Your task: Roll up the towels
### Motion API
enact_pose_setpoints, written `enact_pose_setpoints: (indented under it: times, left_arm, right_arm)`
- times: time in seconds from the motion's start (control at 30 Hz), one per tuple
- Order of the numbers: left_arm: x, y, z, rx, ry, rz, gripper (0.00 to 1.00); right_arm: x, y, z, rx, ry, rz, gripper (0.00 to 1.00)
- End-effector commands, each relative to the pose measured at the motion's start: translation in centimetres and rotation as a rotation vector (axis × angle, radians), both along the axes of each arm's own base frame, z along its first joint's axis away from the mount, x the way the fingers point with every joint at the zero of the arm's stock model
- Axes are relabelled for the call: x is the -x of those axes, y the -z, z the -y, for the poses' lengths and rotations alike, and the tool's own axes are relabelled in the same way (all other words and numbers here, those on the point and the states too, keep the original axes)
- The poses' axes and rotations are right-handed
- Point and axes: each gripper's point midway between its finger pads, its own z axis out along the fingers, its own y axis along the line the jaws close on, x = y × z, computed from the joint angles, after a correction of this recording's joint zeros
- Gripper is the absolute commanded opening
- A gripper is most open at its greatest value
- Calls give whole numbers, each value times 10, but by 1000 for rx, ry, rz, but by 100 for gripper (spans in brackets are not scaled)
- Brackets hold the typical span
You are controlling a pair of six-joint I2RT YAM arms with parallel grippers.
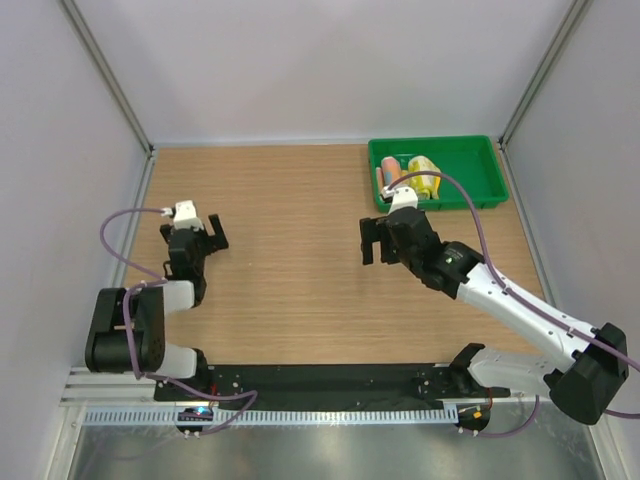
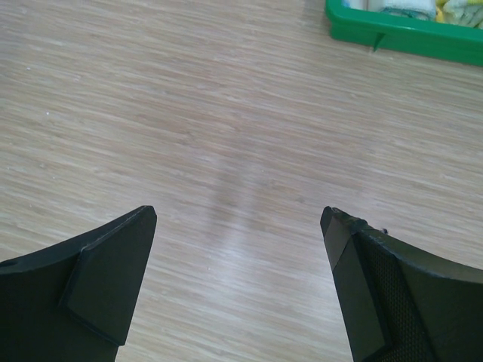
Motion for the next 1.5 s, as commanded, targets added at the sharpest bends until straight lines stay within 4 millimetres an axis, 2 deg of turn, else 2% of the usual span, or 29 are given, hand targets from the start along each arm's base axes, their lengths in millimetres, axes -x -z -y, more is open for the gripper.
enact_pose_setpoints:
  times: [0.0, 0.23, 0.27, 0.3, 0.43, 0.53, 0.67, 0.7, 0.77, 0.8, 0.83, 0.9, 0.93, 0.97, 1.13, 1.17, 1.2, 1.3, 1.33, 1.37, 1.4, 1.43, 1.47]
  left_arm:
    - [-2, 1, 13, -32, 80, 106, 100]
    - [0, 6, 13, -31, 76, 79, 100]
    - [0, 6, 22, -35, 93, 80, 100]
    - [0, 6, 21, -42, 90, 80, 100]
    - [0, 6, 22, -42, 90, 80, 100]
    - [0, 6, 22, -44, 91, 79, 100]
    - [0, 6, 22, -44, 91, 79, 100]
    - [0, 7, 22, -44, 91, 78, 100]
    - [0, 6, 22, -44, 91, 79, 100]
    - [0, 6, 22, -43, 92, 79, 100]
    - [0, 6, 22, -43, 92, 79, 100]
    - [0, 6, 22, -43, 92, 79, 100]
    - [0, 6, 22, -43, 92, 79, 100]
    - [-1, 6, 22, -44, 92, 81, 100]
    - [0, 7, 22, -39, 95, 78, 100]
    - [0, 6, 22, -38, 99, 80, 100]
    - [-1, 7, 22, -36, 99, 79, 100]
    - [-2, 7, 23, -20, 116, 79, 100]
    - [-2, 7, 24, -13, 121, 78, 100]
    - [-1, 8, 25, -11, 125, 76, 100]
    - [-1, 8, 25, -10, 126, 76, 100]
    - [-1, 8, 25, -10, 125, 75, 100]
    - [-1, 7, 25, -13, 127, 79, 100]
  right_arm:
    - [-8, -17, -2, -73, 24, 109, 100]
    - [-9, -17, 11, -58, 23, 220, 100]
    - [-10, -15, 13, -33, 21, 230, 100]
    - [-15, -16, 28, 9, 96, 250, 100]
    - [-26, -6, 58, 202, 192, 278, 100]
    - [-32, 7, 75, 316, 249, 274, 100]
    - [-46, 23, 90, 324, 268, 250, 100]
    - [-51, 31, 109, 320, 319, 227, 100]
    - [-62, 38, 124, 247, 375, 218, 100]
    - [-64, 49, 135, 233, 406, 193, 100]
    - [-70, 52, 156, 212, 475, 191, 100]
    - [-78, 58, 173, 183, 540, 208, 100]
    - [-76, 66, 178, 206, 546, 189, 100]
    - [-80, 64, 181, 202, 560, 215, 100]
    - [-83, 98, 196, 250, 569, 246, 100]
    - [-87, 96, 200, 219, 585, 300, 100]
    - [-90, 100, 198, 200, 564, 318, 100]
    - [-103, 93, 194, 154, 531, 402, 100]
    - [-106, 96, 188, 109, 496, 409, 100]
    - [-109, 109, 186, 105, 477, 386, 100]
    - [-111, 106, 193, 91, 483, 417, 100]
    - [-109, 108, 188, 31, 431, 406, 100]
    - [-112, 94, 196, -21, 466, 491, 100]
